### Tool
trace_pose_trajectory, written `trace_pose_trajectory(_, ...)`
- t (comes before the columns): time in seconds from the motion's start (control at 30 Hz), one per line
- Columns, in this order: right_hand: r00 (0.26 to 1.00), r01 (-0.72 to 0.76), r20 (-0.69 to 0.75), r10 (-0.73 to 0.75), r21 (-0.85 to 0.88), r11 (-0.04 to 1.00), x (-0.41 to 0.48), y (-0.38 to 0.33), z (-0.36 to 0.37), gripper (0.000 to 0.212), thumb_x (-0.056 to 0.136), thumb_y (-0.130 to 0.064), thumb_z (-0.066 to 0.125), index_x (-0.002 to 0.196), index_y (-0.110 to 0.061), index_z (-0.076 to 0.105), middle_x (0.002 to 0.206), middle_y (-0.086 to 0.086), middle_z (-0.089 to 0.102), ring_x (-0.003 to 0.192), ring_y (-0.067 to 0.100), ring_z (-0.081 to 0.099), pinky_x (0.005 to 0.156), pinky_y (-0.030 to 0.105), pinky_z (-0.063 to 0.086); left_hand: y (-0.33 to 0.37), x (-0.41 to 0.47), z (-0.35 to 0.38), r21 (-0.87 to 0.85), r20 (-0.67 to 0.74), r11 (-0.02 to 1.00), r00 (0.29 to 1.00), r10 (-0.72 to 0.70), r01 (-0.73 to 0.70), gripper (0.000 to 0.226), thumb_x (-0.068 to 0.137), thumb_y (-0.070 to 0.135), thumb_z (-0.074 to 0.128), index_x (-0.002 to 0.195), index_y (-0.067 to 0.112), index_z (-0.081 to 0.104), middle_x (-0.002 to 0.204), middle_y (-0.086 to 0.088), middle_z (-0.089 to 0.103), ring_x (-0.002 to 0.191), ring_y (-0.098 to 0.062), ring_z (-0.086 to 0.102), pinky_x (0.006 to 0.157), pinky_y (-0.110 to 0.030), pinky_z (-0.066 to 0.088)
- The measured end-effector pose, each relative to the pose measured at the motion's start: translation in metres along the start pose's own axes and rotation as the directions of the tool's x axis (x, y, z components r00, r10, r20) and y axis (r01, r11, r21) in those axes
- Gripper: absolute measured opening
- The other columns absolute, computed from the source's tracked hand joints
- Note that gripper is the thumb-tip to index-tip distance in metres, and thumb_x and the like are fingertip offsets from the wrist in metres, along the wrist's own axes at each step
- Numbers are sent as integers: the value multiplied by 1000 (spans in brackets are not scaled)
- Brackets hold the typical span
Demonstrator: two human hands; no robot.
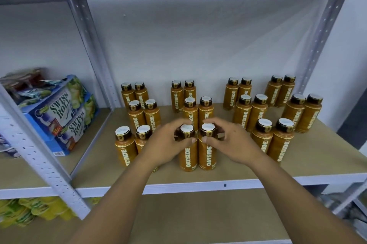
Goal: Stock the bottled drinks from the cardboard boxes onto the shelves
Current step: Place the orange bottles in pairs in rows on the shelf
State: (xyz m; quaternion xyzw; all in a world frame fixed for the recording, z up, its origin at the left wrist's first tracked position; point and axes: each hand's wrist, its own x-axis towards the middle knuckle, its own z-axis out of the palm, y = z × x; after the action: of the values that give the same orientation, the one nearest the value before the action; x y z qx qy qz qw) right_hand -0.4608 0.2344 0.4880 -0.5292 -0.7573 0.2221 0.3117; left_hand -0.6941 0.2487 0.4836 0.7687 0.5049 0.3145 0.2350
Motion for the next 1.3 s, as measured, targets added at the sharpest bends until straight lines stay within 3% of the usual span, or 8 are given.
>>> trace_pose_trajectory(0.17,1000,-8,-27,9,40,999,-2,8,9,51,92,-46,70,139,-48,50,132,-22,61,119,3,57,95,25,51,-1,-11,13,-128,-79,992,997,-28,17,47,91,35,76,134,46,59,129,25,63,121,1,57,102,-26,50)
trace_pose_trajectory(0.3,999,-11,-50,15,79,997,-3,13,14,54,91,-48,69,140,-51,46,135,-20,59,120,4,55,98,33,53,-2,-15,22,-164,-118,986,992,-46,26,48,92,33,75,135,46,58,126,36,57,116,20,49,95,-8,44)
trace_pose_trajectory(0.4,997,-2,-82,12,123,992,-6,17,19,52,90,-51,69,137,-49,46,134,-19,61,121,9,58,99,41,55,-3,-19,27,-205,-155,978,986,-68,35,50,92,31,75,138,41,58,132,32,57,119,19,48,92,-1,41)
trace_pose_trajectory(0.53,994,39,-110,-27,108,993,-8,19,22,51,92,-54,65,139,-47,46,135,-18,61,121,11,59,97,40,57,-1,-21,30,-251,-174,967,982,-76,30,50,93,29,75,139,36,58,136,23,60,127,8,52,98,-7,43)
trace_pose_trajectory(0.7,993,74,-95,-62,124,990,-13,24,22,53,94,-56,61,143,-49,42,137,-15,61,119,11,61,98,38,56,2,-25,33,-264,-195,964,977,-92,38,48,94,27,73,138,40,58,137,25,59,128,8,51,100,-11,44)
trace_pose_trajectory(0.87,998,42,-45,-35,145,988,-14,22,17,57,95,-51,63,147,-49,40,145,-14,54,126,12,55,102,36,52,-2,-25,31,-275,-153,960,983,-106,60,56,91,27,77,141,43,55,137,28,58,130,3,51,101,-23,48)
trace_pose_trajectory(1.1,998,19,-54,-10,168,986,-14,18,21,57,95,-50,64,146,-51,40,147,-17,51,128,8,53,102,30,50,-5,-25,23,-241,-121,969,989,-83,51,59,91,29,77,141,46,53,138,29,55,130,0,50,104,-27,49)
trace_pose_trajectory(1.3,998,3,-55,8,201,980,-14,12,30,56,94,-50,64,145,-53,40,146,-22,48,132,8,50,104,35,52,-12,-28,17,-230,-103,972,992,-66,41,59,92,30,76,144,44,50,144,22,54,135,-5,48,107,-32,49)
